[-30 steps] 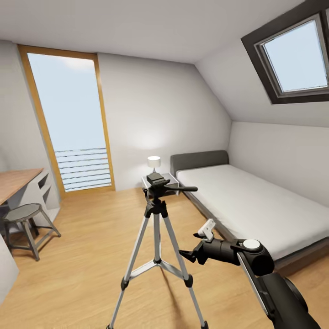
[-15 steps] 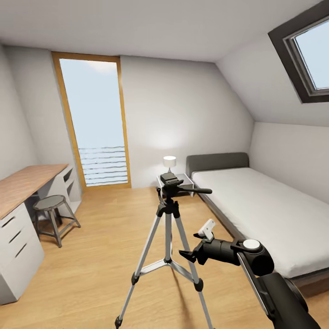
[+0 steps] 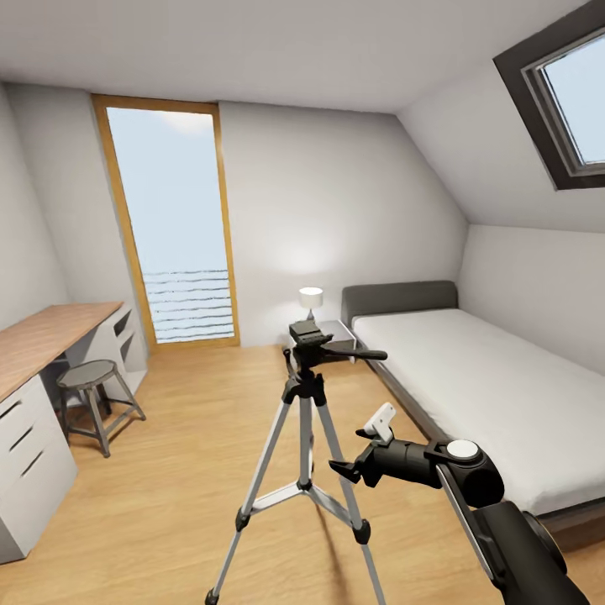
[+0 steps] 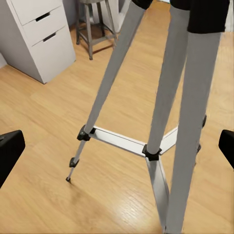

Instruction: Attach the digital camera to the camera tripod in the bedroom.

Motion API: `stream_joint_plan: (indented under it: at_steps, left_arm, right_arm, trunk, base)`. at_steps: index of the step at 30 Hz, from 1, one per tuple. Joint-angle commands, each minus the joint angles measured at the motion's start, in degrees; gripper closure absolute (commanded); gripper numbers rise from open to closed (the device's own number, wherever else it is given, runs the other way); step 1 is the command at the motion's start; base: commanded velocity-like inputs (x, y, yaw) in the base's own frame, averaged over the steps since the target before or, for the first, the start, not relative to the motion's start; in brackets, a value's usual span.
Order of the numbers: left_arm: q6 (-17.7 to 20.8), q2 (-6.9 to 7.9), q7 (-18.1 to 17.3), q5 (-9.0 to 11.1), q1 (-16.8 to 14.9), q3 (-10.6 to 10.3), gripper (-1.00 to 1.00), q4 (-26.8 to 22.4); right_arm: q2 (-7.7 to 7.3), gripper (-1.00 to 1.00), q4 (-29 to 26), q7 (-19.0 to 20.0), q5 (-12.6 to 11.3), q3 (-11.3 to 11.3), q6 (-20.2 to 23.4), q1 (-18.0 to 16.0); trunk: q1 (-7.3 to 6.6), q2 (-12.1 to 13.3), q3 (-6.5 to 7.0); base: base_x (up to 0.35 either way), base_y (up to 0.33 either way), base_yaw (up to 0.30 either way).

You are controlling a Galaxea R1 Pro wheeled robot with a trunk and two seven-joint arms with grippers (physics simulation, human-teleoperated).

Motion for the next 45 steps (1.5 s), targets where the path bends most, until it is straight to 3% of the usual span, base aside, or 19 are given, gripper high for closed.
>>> stream_joint_plan:
  at_steps: [1,10,14,15,19,30,45]
  left_arm:
    - [0.23,0.02,0.29,0.56,-0.01,0.00,1.00,-0.11]
    - [0.24,0.09,0.26,0.56,-0.01,0.00,1.00,-0.09]
    - [0.24,0.11,0.24,0.56,-0.01,0.00,1.00,-0.08]
    - [0.24,0.12,0.20,0.56,-0.01,0.00,1.00,-0.08]
    - [0.24,0.07,0.23,0.56,-0.01,0.00,1.00,-0.07]
    - [0.20,0.04,0.29,0.52,-0.01,0.00,1.00,-0.03]
    - [0.24,0.09,0.19,0.56,-0.01,0.08,1.00,0.00]
  right_arm:
    - [-0.04,-1.00,-0.07,0.44,0.60,0.00,0.12,-0.06]
    - [-0.18,-1.00,-0.07,0.45,0.59,-0.06,0.21,-0.04]
    - [-1.00,-1.00,-0.07,0.47,0.50,-0.06,0.29,0.02]
    - [-2.13,-1.00,-0.07,1.94,0.45,-0.07,0.34,0.09]
    - [-2.39,-1.00,-0.07,3.48,0.53,-0.07,0.35,0.14]
    - [-2.55,-1.00,-0.07,4.55,0.60,-0.07,0.36,0.17]
    - [-2.57,-1.00,-0.07,4.72,0.52,-0.07,0.36,0.44]
  trunk:
    - [0.05,-0.10,-0.10]
    - [0.05,-0.10,-0.10]
    - [0.05,-0.10,-0.10]
    - [0.05,-0.10,-0.10]
    - [0.05,-0.10,-0.10]
    - [0.05,-0.10,-0.10]
    - [0.05,-0.10,-0.10]
  base:
    - [0.113,-0.094,0.001]
    - [0.045,-0.037,0.001]
    - [0.008,-0.006,0.000]
    - [0.010,-0.030,0.000]
    - [0.052,-0.088,0.000]
    - [0.153,-0.183,0.000]
    - [0.024,-0.027,0.094]
